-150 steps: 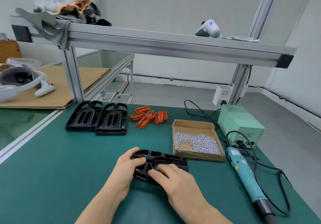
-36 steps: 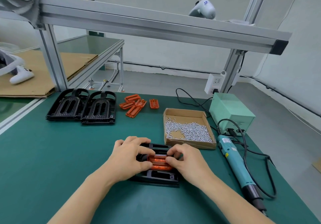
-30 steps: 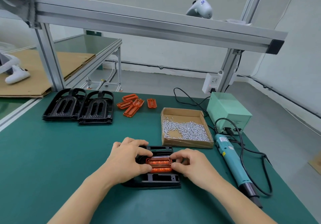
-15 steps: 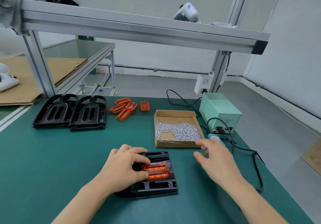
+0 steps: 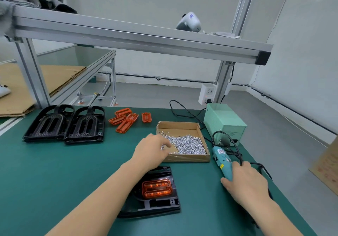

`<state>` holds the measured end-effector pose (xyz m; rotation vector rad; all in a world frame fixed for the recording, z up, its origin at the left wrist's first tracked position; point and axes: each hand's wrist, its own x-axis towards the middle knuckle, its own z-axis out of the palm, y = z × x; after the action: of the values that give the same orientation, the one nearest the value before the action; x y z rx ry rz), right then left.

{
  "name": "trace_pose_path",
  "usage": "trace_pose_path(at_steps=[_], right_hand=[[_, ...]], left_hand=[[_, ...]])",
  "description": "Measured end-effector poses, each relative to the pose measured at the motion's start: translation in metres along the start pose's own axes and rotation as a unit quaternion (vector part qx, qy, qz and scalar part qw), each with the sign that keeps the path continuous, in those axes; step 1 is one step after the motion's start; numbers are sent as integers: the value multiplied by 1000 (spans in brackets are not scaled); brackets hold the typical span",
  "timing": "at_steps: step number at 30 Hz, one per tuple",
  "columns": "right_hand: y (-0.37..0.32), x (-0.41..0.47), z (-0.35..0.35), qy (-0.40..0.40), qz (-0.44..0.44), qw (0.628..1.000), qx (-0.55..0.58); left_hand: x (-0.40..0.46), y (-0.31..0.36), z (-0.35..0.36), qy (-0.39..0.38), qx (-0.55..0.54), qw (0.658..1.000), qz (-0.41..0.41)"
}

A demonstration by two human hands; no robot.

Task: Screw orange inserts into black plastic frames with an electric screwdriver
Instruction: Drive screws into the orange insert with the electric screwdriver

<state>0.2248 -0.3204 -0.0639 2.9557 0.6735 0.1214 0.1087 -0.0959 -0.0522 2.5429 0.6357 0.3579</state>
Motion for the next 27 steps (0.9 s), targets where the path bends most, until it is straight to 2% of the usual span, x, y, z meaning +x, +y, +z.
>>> trace_pose_path(at_steps=[4,13,15,18,23,25,27], right_hand=[[2,4,2,-25,-1,1000,10],[21,17,-10,-107,32,980,164],[28,19,-12,-137,52,943,300],[36,16,-10,-197,72,850,483],[32,7,-17,-213,50,780,586],[28,5,-24,-200,19,758,620],[24,5,-30,-176,-11,720,671]], left_hand=[[26,7,7,-27,56,998,-27],[57,17,8,-127,166,977,-47],[59,18,10,-133,172,975,-50],[60,17,15,-149,153,976,-51],[57,20,8,-168,147,973,-50],[55,20,8,-163,127,977,-52],[54,17,9,-156,100,981,-48]])
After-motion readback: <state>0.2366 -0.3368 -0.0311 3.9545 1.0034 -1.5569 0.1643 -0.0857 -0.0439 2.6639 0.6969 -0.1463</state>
